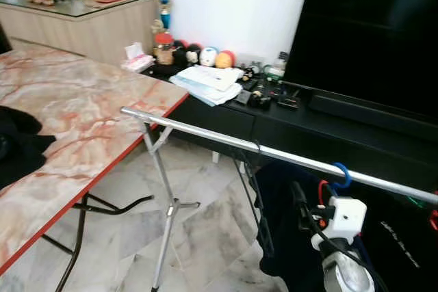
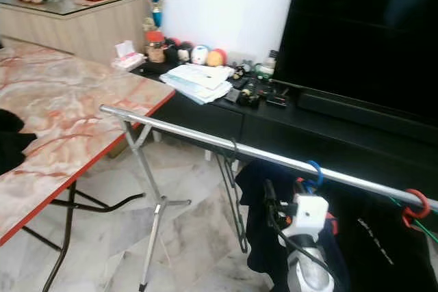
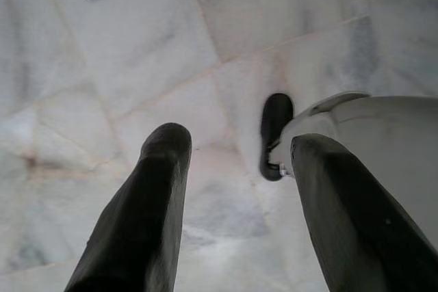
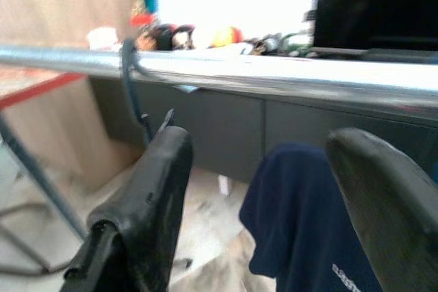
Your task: Hang hanger
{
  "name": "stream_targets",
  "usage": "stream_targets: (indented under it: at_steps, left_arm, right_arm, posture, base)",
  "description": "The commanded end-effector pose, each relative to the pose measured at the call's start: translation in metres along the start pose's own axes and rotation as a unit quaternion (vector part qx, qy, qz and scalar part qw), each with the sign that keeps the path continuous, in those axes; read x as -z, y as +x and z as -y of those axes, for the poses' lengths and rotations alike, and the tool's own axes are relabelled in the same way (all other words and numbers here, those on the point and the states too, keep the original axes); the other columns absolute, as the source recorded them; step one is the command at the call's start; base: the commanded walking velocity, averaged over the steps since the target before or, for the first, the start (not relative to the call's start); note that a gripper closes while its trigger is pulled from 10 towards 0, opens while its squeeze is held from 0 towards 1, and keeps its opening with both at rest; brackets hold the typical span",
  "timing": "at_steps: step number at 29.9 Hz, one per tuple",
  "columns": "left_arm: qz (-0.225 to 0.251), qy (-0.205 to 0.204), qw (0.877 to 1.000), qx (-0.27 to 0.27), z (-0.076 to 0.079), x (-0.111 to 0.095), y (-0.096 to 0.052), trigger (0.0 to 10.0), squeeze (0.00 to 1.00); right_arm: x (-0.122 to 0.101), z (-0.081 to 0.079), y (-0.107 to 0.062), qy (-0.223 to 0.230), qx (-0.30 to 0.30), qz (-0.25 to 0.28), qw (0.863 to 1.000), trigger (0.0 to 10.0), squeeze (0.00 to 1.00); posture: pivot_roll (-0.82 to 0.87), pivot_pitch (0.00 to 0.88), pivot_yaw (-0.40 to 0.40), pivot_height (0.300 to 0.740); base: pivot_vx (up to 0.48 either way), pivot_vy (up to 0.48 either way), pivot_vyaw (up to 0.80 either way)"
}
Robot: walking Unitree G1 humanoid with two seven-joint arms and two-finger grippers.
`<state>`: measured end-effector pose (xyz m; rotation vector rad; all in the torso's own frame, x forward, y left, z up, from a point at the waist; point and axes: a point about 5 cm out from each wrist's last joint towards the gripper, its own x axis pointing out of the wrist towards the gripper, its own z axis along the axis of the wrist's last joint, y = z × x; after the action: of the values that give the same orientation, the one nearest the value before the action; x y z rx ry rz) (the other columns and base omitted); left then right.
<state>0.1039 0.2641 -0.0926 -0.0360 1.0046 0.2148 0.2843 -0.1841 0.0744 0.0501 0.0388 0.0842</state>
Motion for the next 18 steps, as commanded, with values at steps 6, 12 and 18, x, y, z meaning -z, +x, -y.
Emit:
stream_targets:
  at_steps: [6, 12, 18]
  left_arm:
    - [0.001, 0.003, 1.0, 0.016, 0.023, -0.006, 0.006, 10.0, 0.0]
    - [0.007, 0.002, 1.0, 0.022, 0.032, -0.01, 0.008, 10.0, 0.0]
    - [0.013, 0.007, 0.999, 0.031, 0.045, -0.012, 0.01, 10.0, 0.0]
  right_arm:
    - [-0.006, 0.019, -0.002, -0.017, 0.036, -0.042, 0.998, 10.0, 0.0]
    - [-0.009, 0.034, -0.016, -0.005, 0.086, -0.043, 0.995, 10.0, 0.0]
    - [-0.002, 0.041, -0.028, 0.005, 0.136, -0.059, 0.989, 10.0, 0.0]
  posture:
    - [0.09, 0.0, -0.072, 0.74]
    - [0.07, 0.0, -0.064, 0.74]
    - [0.07, 0.0, -0.065, 0.74]
  base:
    - [0.0, 0.0, 0.0]
    - [0.0, 0.0, 0.0]
    - [0.0, 0.0, 0.0]
